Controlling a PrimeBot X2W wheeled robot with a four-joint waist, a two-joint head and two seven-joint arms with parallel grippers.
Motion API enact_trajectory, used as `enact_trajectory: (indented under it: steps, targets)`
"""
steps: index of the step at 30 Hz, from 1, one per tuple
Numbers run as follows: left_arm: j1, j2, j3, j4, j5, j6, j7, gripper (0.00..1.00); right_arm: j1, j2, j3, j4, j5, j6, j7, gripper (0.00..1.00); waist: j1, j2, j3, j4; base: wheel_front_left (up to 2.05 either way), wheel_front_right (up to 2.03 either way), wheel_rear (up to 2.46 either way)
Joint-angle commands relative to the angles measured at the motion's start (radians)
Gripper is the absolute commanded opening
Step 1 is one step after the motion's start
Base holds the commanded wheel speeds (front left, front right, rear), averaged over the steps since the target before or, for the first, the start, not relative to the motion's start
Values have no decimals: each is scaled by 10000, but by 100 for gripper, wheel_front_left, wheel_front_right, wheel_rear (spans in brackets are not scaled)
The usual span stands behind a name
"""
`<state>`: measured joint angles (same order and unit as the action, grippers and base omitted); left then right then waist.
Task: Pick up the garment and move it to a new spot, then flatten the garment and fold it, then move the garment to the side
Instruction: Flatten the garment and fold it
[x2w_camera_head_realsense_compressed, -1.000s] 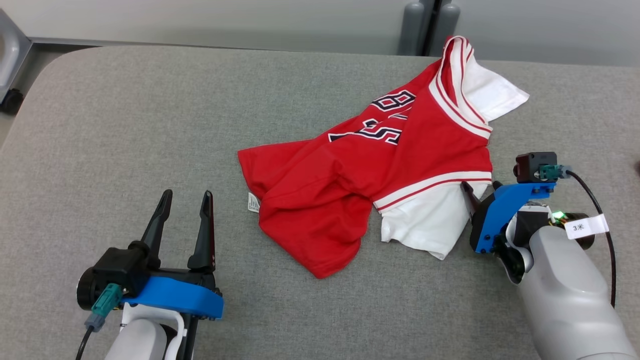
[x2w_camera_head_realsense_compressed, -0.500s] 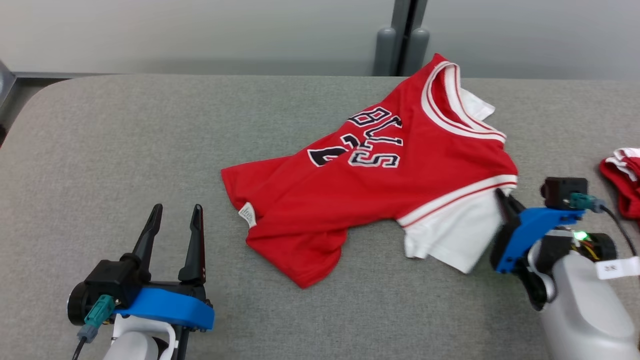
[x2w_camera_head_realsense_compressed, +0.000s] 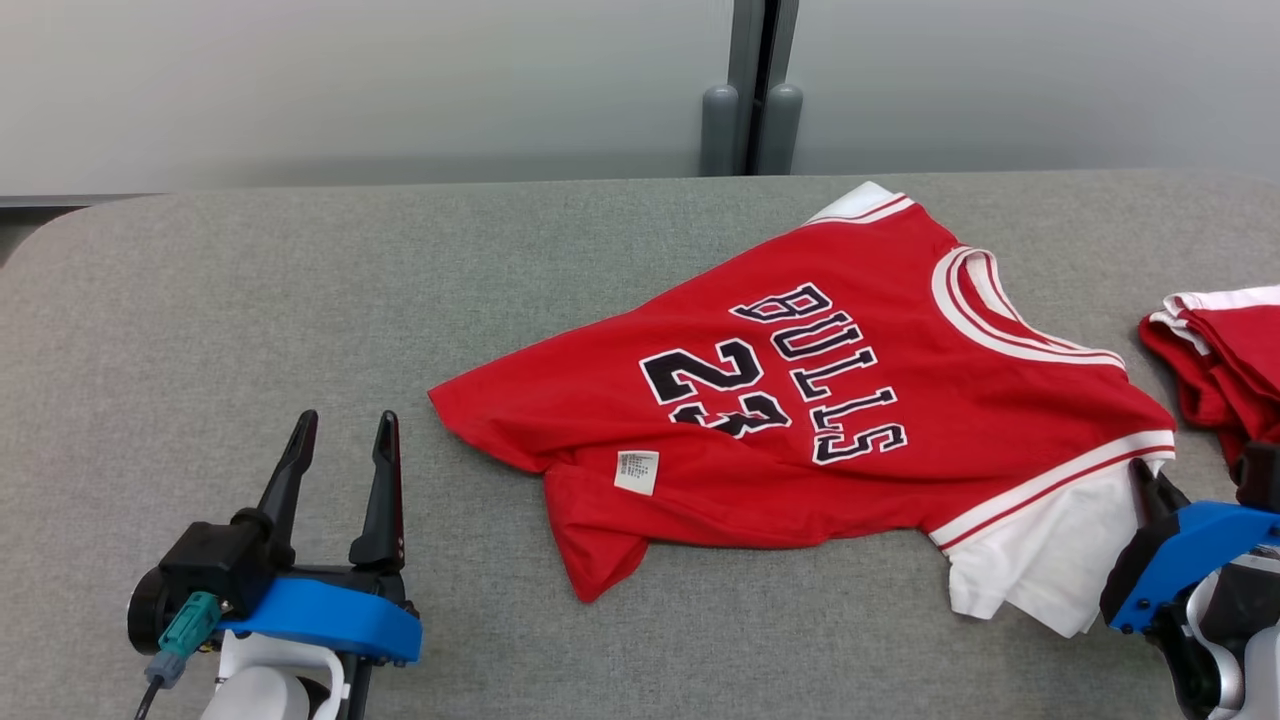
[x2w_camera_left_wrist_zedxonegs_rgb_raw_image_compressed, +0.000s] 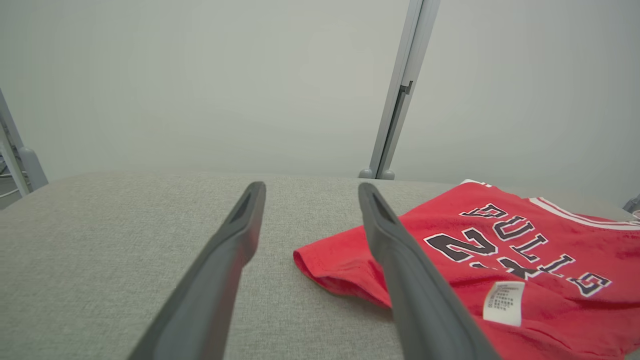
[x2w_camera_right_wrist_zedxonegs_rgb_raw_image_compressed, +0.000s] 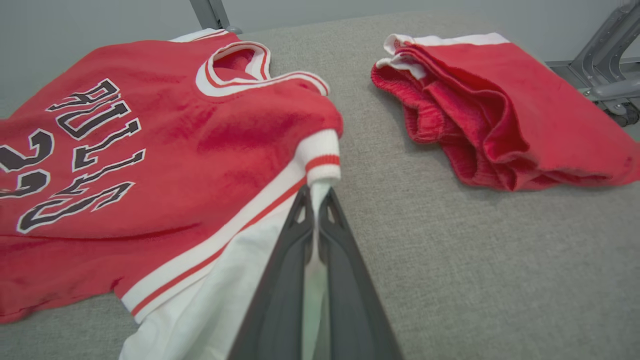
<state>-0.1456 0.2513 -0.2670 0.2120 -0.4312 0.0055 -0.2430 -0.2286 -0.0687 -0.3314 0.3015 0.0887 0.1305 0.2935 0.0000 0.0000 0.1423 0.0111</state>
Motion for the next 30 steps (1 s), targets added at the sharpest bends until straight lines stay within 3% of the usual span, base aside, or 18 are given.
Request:
enact_trajectory:
  steps: [1,8,21,30]
  targets:
    - [80,58,40,-2,-42,71,7,100,218,32,-35,-124,-48,4,-43,100,0,0,-35,23,0,0,0]
    - [183,53,23,79,-116,98,-15,100,591,114,50,-712,-286,5,-730,100,0,0,-228,75,0,0,0]
    - [595,84,75,360,-353,137,28,100,1874,161,1736,-2014,-196,4,-3079,100,0,0,-540,-278,0,0,0]
    - [-276,-205,-326,1419,-859,-205,1426,100,1753,184,2246,-1915,-24,5,-3341,100,0,0,-294,-582,0,0,0]
